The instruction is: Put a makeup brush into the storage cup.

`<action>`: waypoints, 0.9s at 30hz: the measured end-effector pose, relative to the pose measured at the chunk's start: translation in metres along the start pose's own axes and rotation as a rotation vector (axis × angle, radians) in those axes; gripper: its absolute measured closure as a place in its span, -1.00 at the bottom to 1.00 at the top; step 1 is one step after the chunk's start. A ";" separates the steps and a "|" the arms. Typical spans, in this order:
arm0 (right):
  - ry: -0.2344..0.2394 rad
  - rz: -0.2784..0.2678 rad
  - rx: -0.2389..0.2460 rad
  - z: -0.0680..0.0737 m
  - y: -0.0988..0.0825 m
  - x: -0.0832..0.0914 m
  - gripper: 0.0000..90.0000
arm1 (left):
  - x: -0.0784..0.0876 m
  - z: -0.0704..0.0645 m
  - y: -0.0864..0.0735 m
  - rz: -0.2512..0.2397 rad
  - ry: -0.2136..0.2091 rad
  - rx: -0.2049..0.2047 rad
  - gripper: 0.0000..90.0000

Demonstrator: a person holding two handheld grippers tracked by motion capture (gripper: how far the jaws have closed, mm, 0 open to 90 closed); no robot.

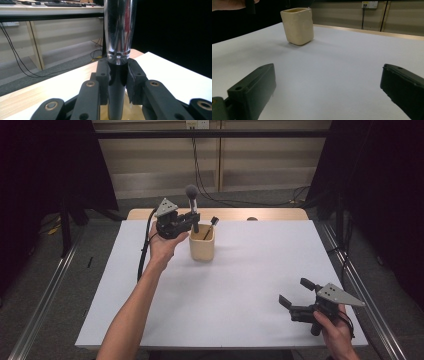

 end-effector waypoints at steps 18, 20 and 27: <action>0.005 -0.001 0.002 0.001 0.000 0.000 -1.00 | -0.013 -0.010 -0.022 0.057 -0.032 -0.010 0.66; 0.006 0.001 0.000 0.001 -0.001 0.000 -1.00 | -0.013 -0.011 -0.024 0.067 -0.034 -0.008 0.66; 0.006 0.004 0.003 0.002 -0.001 -0.001 -1.00 | -0.015 -0.008 -0.031 0.081 -0.020 -0.004 0.66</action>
Point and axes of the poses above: each handheld gripper's, and its own axes: x roughly backward along the jaws, y roughly out of its top, z roughly to its left, the point moved 8 cm from there along -x, roughly forward along the jaws, and after that the axes turned 5 degrees about z, right-handed, at the moved point
